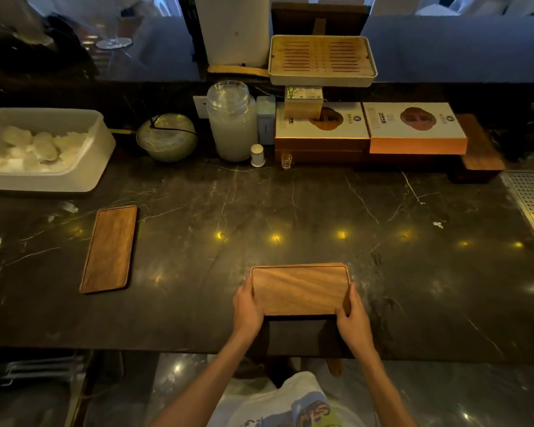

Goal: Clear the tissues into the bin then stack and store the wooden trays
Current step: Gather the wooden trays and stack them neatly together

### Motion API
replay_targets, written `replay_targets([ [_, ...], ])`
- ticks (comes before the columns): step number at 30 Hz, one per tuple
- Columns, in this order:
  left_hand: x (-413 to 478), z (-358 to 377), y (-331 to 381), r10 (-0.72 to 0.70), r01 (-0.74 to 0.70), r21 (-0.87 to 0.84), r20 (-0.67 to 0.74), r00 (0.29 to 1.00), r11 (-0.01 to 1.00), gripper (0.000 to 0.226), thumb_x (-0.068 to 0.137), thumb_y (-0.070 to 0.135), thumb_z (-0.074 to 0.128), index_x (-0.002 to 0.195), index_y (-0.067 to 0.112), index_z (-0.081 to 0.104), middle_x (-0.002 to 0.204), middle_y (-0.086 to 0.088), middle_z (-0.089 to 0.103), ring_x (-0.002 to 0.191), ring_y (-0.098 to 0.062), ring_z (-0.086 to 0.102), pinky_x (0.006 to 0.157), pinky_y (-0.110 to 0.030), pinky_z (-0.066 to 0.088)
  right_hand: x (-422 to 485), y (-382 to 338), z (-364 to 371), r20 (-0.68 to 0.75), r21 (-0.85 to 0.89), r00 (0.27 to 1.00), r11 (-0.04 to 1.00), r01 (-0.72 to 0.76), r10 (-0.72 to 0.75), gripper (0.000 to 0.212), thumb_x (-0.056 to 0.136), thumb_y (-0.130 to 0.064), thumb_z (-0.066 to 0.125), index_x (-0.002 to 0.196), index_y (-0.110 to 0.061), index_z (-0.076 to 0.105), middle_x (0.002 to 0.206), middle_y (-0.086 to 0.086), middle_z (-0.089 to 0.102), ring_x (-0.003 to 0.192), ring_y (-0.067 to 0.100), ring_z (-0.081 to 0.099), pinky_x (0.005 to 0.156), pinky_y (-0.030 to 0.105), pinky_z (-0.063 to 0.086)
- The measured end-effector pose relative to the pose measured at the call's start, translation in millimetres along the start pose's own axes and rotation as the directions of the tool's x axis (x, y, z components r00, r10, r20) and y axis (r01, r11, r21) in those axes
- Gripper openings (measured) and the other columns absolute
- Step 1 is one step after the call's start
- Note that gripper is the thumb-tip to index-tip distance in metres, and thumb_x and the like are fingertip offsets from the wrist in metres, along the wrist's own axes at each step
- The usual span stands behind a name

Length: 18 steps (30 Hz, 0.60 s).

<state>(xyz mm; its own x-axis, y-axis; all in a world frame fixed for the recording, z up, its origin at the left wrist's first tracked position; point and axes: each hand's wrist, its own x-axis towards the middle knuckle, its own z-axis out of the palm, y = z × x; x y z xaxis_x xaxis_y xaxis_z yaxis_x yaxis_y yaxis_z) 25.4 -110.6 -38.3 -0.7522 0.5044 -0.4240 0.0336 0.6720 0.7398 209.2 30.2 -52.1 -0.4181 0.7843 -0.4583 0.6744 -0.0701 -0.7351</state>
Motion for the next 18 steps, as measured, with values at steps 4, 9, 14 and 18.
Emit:
replay_targets([
  [4, 2.9, -2.1, -5.0, 0.037, -0.037, 0.005, 0.025, 0.999, 0.999, 0.057, 0.097, 0.01, 0.052, 0.15, 0.015, 0.031, 0.132, -0.01, 0.05, 0.122, -0.023, 0.05, 0.106, -0.04, 0.047, 0.3, -3.0, 3.2, -0.038, -0.074, 0.999, 0.997, -0.029, 0.027, 0.071, 0.098, -0.014, 0.05, 0.155, -0.021, 0.008, 0.16, 0.008, 0.024, 0.144, 0.029, 0.028, 0.116, 0.046, 0.03],
  [9, 11.5, -15.9, -14.4, 0.045, -0.04, -0.042, 0.124, 0.991, 0.998, 0.047, 0.098, 0.016, 0.051, 0.144, 0.016, 0.039, 0.132, -0.004, 0.049, 0.125, -0.02, 0.049, 0.1, -0.026, 0.042, 3.0, -15.7, 5.2, -0.059, -0.161, 0.994, 0.982, -0.101, 0.093, 0.075, 0.095, -0.012, 0.054, 0.155, -0.015, 0.009, 0.159, 0.012, 0.024, 0.144, 0.03, 0.027, 0.116, 0.046, 0.03],
  [14, 34.1, -68.6, -34.2, -0.046, 0.056, -0.101, 0.094, 0.995, 0.993, 0.049, 0.1, 0.019, 0.046, 0.147, 0.009, 0.036, 0.149, -0.012, 0.044, 0.136, -0.025, 0.044, 0.114, -0.04, 0.037, -11.7, -65.6, 41.2, -0.27, -0.403, 0.957, 0.915, -0.008, -0.11, 0.061, 0.094, -0.015, 0.055, 0.148, -0.004, 0.029, 0.156, 0.018, 0.028, 0.146, 0.033, 0.022, 0.12, 0.048, 0.022],
  [18, 60.0, -160.6, -68.0, -0.098, 0.085, -0.113, -0.118, 0.988, 0.99, 0.035, 0.099, 0.013, 0.046, 0.133, 0.007, 0.054, 0.134, -0.015, 0.057, 0.126, -0.027, 0.05, 0.107, -0.033, 0.036, -17.2, -137.2, 124.3, -0.141, -0.262, 0.96, 0.945, 0.197, -0.24, 0.04, 0.092, -0.002, 0.053, 0.132, -0.003, 0.054, 0.137, 0.018, 0.054, 0.13, 0.03, 0.046, 0.112, 0.04, 0.033],
])
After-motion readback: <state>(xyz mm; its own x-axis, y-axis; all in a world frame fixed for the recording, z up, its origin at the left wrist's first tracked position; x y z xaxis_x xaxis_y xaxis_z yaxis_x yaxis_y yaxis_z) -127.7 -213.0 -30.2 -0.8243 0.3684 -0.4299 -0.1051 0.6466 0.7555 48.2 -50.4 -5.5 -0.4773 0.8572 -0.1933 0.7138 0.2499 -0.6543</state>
